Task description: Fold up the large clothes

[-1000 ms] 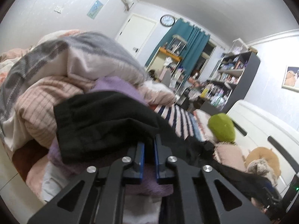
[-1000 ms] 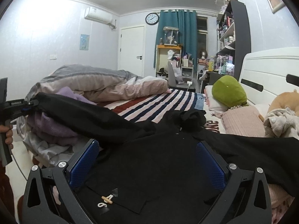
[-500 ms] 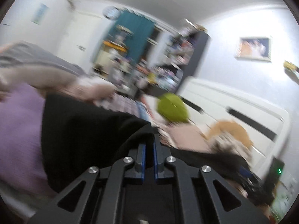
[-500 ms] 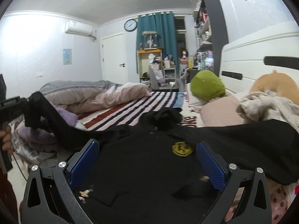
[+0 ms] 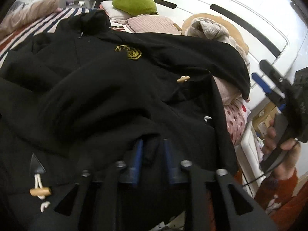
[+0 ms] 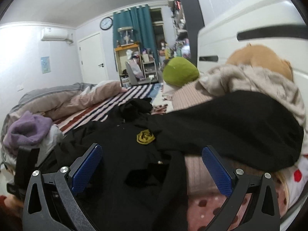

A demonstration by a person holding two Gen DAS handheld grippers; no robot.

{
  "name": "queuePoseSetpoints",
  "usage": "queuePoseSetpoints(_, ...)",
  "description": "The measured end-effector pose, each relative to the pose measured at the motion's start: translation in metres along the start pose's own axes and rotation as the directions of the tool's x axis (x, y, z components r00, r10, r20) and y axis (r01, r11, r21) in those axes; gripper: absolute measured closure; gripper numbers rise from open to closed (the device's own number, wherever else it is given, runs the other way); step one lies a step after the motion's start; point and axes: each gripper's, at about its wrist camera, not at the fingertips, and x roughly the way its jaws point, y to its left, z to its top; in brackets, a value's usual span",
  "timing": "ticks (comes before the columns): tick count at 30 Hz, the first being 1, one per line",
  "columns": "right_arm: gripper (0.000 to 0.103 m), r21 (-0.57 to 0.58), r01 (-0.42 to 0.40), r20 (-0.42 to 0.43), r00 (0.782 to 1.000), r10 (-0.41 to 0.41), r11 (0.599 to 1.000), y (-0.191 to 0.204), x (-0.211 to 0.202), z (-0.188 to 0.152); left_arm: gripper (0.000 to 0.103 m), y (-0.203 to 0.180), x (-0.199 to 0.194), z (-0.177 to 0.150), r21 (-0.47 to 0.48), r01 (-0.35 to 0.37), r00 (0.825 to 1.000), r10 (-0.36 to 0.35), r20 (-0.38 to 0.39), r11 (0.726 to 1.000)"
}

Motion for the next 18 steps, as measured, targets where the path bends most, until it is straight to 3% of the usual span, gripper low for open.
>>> queuePoseSetpoints(4, 0.000, 0.027, -0.003, -0.012, 1.000, 0.003, 1.000, 0.000, 0.005, -0.004, 0.066, 0.001, -0.041, 0.000, -0.011, 0.000, 0.997, 0.001, 0.072, 1.000)
queuePoseSetpoints(7, 0.000, 0.004, -0.026, 0.002, 1.000, 0.026, 1.000, 0.015, 0.008, -0.003, 0.054, -0.001, -0.088, 0.002, -0.006, -0.077, 0.985, 0.077, 0.158, 0.997)
queuePoseSetpoints(8, 0.000, -0.014, -0.050, 0.011, 0.999, 0.050, 0.999, 0.023, 0.011, -0.001, 0.048, 0.000, -0.103, 0.004, -0.009, -0.120, 0.975, 0.120, 0.184, 0.993)
queuePoseSetpoints(11, 0.000, -0.066, -0.137, -0.003, 0.991, 0.137, 0.988, 0.048, 0.026, 0.002, 0.046, 0.009, -0.142, 0.006, -0.043, -0.234, 0.937, 0.237, 0.257, 0.971)
queuePoseSetpoints(15, 0.000, -0.112, -0.246, -0.147, 0.962, 0.229, 0.963, 0.092, 0.066, -0.001, 0.043, 0.035, -0.187, -0.004, -0.119, -0.345, 0.875, 0.365, 0.319, 0.931)
queuePoseSetpoints(18, 0.000, -0.124, -0.313, -0.231, 0.932, 0.279, 0.942, 0.128, 0.097, -0.014, 0.042, 0.057, -0.206, -0.015, -0.164, -0.362, 0.854, 0.397, 0.337, 0.918)
